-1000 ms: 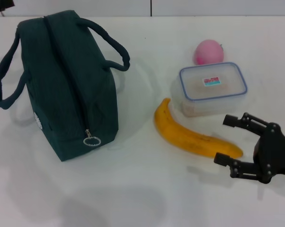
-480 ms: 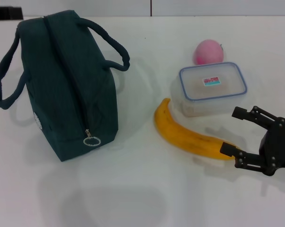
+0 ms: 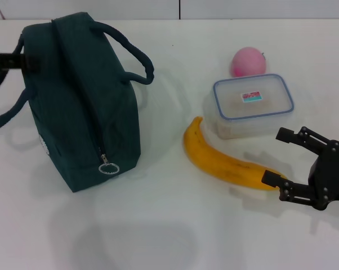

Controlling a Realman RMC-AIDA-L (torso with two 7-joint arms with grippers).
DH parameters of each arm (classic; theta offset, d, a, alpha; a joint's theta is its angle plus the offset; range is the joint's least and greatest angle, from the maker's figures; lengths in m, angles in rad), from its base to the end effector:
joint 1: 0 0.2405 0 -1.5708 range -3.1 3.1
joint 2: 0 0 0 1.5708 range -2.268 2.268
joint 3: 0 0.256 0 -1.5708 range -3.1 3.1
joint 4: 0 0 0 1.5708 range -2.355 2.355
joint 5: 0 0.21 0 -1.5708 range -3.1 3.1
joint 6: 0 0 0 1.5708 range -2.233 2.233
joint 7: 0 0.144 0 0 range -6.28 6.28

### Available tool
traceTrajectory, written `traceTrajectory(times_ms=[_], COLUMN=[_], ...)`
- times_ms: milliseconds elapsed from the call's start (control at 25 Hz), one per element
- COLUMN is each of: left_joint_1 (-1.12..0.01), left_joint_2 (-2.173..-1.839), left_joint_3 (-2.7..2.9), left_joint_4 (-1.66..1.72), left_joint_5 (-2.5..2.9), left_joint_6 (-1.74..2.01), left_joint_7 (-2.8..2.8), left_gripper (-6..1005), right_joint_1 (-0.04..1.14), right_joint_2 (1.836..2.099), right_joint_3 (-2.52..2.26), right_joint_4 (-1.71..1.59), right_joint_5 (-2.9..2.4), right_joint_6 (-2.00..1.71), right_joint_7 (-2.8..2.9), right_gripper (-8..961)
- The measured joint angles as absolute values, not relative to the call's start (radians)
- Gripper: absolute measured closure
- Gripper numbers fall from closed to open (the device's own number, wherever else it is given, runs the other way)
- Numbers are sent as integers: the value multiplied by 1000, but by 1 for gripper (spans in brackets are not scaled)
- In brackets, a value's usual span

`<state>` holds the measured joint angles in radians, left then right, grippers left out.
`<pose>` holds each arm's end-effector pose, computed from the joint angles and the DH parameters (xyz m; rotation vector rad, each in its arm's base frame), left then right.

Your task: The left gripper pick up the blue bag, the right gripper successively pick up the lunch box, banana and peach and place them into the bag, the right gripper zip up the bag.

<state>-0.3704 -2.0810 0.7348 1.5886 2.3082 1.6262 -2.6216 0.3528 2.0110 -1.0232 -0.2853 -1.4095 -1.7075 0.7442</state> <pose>-0.2423 0.3253 0.1397 -2.0867 -1.3958 -0.3322 0.2870 0.2525 -0.0168 -2.5304 0.2544 1.1029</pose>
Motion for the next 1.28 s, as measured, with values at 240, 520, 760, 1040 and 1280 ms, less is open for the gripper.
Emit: traceTrajectory(times_ms=[240,520,760,1040,1280], left_joint_1=[-374,-385,-393,-405,-401], left_joint_2=[-2082,-2081,-2077,-2082,-2085], left_joint_3=[757,784,824,827,839], left_joint_4=[1556,1508,1495,1489,1485], left_joint_5=[2306,2306,2306,2295,2224], left_joint_6=[1626,1626,1648,1668,1691], left_joint_7=[-2626,-2661,-2675,-2686,-2706], left_gripper=[240,254,266,565,678], right_joint_1=[354,352,353,353,349], right_joint_2=[2011,2011,2011,2011,2006], right_joint_3=[-1023,-1023,-1023,-1006,-958], right_joint_4=[-285,-284,-283,-282,-283], right_joint_5=[-1410,-1410,-1410,-1409,-1409], right_joint_6=[-1708,-1709,-1709,-1709,-1714], right_joint_7=[746,745,744,744,747], right_gripper=[67,67,68,68,67])
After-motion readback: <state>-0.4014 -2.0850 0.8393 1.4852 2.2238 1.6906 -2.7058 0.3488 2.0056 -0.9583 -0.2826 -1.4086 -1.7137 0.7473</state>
